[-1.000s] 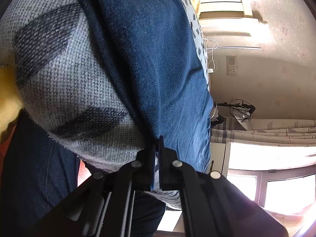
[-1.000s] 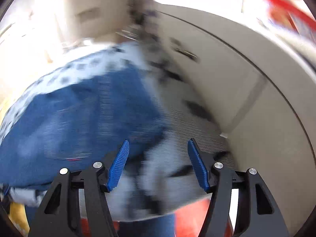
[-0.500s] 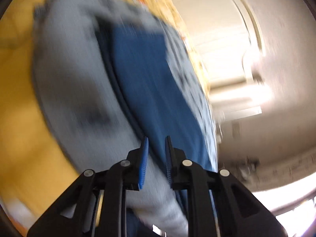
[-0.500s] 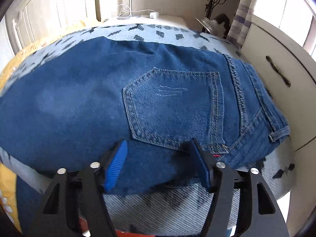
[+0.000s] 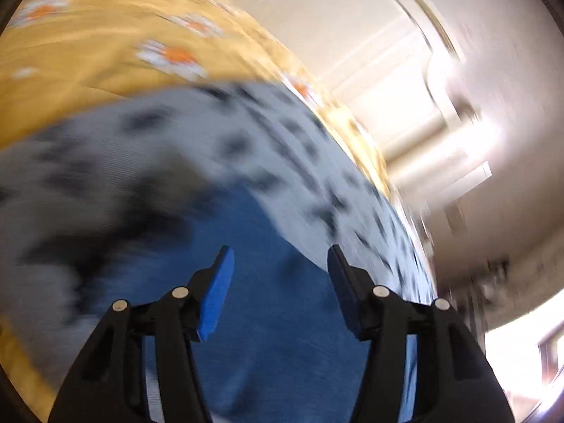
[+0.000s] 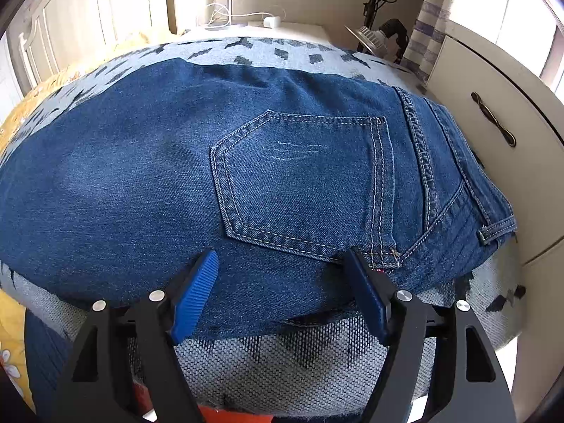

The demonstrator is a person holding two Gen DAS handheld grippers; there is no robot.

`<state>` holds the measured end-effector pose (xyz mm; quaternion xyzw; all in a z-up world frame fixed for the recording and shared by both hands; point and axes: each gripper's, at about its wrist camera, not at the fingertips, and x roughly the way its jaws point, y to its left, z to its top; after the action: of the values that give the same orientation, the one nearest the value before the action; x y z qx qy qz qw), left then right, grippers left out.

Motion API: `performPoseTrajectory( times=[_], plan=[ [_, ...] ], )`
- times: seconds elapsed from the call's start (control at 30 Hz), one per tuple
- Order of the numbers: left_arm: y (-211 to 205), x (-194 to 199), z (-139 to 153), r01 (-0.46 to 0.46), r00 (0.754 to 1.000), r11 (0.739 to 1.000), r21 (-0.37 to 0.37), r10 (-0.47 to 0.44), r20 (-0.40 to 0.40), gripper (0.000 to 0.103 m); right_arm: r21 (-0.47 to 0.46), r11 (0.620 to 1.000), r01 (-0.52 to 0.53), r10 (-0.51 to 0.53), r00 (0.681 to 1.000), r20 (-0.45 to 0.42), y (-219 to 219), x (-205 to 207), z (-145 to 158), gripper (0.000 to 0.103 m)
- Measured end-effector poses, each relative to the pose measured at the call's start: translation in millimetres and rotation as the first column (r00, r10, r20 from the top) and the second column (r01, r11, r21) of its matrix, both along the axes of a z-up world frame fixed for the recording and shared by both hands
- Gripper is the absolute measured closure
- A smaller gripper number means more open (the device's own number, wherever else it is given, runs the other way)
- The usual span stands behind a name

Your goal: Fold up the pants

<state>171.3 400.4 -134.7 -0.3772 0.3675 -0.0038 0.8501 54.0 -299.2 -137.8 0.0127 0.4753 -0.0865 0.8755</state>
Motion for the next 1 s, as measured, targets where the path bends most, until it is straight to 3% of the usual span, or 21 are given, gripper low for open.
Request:
performPoseTrajectory(
  times=[0.07,0.1,0.13,0.2,0.23,0.3,0.33,0.37,0.4,0.47,0.53,0.6,0.63,0.67,0.7,0.77,0.8,0.83,0.9,1.0],
  plan=[
    [-13,34,-16,0.039,0.994,0.997,0.069,-0.032,-0.102,0.047,-0.009,1.000,0.003,-0.003,1.000,-0.011,2,2,0,0.032],
    [-11,46,-27,-0.017,0.976,0.989,0.149,0.049,-0.214,0.065,-0.006,1.000,0.003,-0.003,1.000,-0.018,1,4,1,0.032],
    [-8,49,-27,-0.052,0.964,0.981,0.187,0.098,-0.249,0.074,-0.004,1.000,-0.001,0.000,1.000,-0.022,0,4,1,0.032],
    [-26,47,-2,-0.111,0.975,0.954,0.280,0.159,-0.155,0.064,0.004,1.000,-0.006,0.006,1.000,-0.025,-1,4,1,0.032],
    [-55,46,17,-0.082,0.991,0.940,0.332,0.113,-0.073,0.056,0.007,1.000,-0.006,0.006,1.000,-0.022,-2,3,1,0.032],
    [-110,51,30,0.059,0.998,0.934,0.351,-0.054,-0.023,0.050,0.007,1.000,-0.006,0.006,1.000,-0.024,-2,2,1,0.032],
    [-151,55,34,0.183,0.982,0.919,0.350,-0.189,-0.016,0.050,0.009,1.000,-0.002,0.003,0.999,-0.034,-3,2,3,0.033],
    [-196,58,36,0.299,0.949,0.889,0.348,-0.315,-0.010,0.051,0.010,1.000,0.009,-0.009,0.999,-0.048,-3,3,6,0.034],
    [-230,63,36,0.387,0.912,0.856,0.343,-0.410,-0.007,0.051,0.010,1.000,0.024,-0.024,0.999,-0.048,-4,7,15,0.034],
    [-301,67,30,0.538,0.821,0.772,0.340,-0.571,-0.001,0.066,0.034,0.999,-0.013,0.013,1.000,0.002,1,20,35,0.034],
    [-356,82,17,0.624,0.760,0.714,0.318,-0.649,-0.032,0.074,0.054,0.996,-0.076,0.073,0.996,0.060,12,45,55,0.034],
    [-388,91,2,0.653,0.740,0.690,0.312,-0.669,-0.072,0.074,0.096,0.987,-0.131,0.121,0.987,0.103,22,75,66,0.035],
    [-396,106,-9,0.658,0.739,0.684,0.316,-0.667,-0.095,0.074,0.134,0.978,-0.160,0.144,0.982,0.122,29,99,70,0.037],
    [-401,117,-20,0.633,0.764,0.690,0.351,-0.631,-0.137,0.075,0.163,0.971,-0.177,0.156,0.979,0.133,34,122,70,0.041],
    [-394,117,-24,0.607,0.783,0.701,0.373,-0.607,-0.135,0.087,0.199,0.959,-0.201,0.173,0.974,0.148,39,142,68,0.042],
    [-380,126,-22,0.515,0.851,0.737,0.438,-0.503,-0.154,0.085,0.221,0.943,-0.247,0.217,0.964,0.151,48,175,58,0.046],
    [-374,124,-17,0.481,0.870,0.748,0.457,-0.472,-0.143,0.073,0.205,0.945,-0.253,0.230,0.965,0.129,53,191,49,0.049],
    [-373,118,-10,0.459,0.880,0.757,0.466,-0.460,-0.121,0.061,0.186,0.950,-0.250,0.237,0.967,0.092,56,211,35,0.051],
    [-372,97,10,0.425,0.888,0.762,0.489,-0.457,-0.059,0.054,0.178,0.959,-0.219,0.216,0.976,0.035,52,234,15,0.057],
    [-406,68,24,0.449,0.858,0.724,0.524,-0.514,-0.025,0.050,0.227,0.953,-0.198,0.193,0.980,0.046,34,249,3,0.057]
  ],
)
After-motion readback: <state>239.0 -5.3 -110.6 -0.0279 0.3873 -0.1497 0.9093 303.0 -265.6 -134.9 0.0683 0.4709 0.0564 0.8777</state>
